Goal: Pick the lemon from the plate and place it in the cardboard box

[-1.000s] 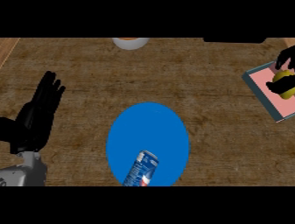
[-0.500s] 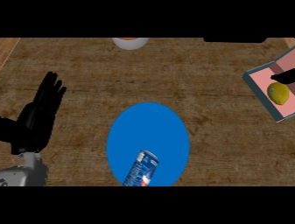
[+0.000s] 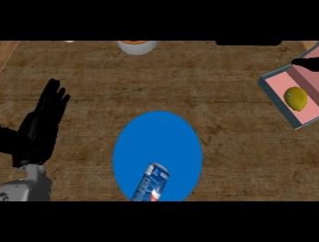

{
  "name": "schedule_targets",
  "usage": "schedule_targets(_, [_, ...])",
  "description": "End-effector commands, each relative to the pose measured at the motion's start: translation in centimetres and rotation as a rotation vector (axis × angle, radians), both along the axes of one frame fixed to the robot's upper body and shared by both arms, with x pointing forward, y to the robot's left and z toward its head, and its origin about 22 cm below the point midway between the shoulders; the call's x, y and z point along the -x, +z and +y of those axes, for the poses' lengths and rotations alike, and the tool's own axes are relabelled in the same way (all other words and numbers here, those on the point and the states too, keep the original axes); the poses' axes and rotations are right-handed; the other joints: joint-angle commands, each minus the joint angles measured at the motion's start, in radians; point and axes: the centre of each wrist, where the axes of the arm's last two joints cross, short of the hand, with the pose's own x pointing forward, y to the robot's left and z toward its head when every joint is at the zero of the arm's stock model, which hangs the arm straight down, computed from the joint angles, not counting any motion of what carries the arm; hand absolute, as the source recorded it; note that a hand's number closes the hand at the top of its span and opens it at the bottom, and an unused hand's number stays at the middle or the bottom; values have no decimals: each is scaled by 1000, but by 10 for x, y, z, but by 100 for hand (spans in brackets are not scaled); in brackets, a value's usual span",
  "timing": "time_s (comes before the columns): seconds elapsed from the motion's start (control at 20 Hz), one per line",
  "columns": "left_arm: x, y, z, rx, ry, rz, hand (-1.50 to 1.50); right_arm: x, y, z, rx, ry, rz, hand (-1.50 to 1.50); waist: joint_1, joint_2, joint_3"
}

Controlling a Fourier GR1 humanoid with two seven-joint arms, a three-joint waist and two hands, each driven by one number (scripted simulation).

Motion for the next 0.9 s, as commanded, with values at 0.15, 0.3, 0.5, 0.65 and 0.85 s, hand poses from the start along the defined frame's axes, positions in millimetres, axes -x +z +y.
schedule_targets(0.15, [7,5,13,10,21,4,0,27,-2,-52,-349,48,-101,-150,-10,-6,-1])
schedule_targets(0.3, [9,-21,12,18,12,6,0,40,-2,-74,-402,11,-158,-150,1,3,-1])
schedule_targets(0.5, [0,-11,10,-9,16,0,0,57,11,-103,-403,-21,-207,-150,2,3,-1])
schedule_targets(0.65, [-3,15,19,0,6,-1,0,58,3,-102,-411,-17,-209,-150,1,-2,-1])
schedule_targets(0.85, [-2,0,6,-6,3,-6,0,91,-21,-129,-418,-20,-227,-150,6,3,0])
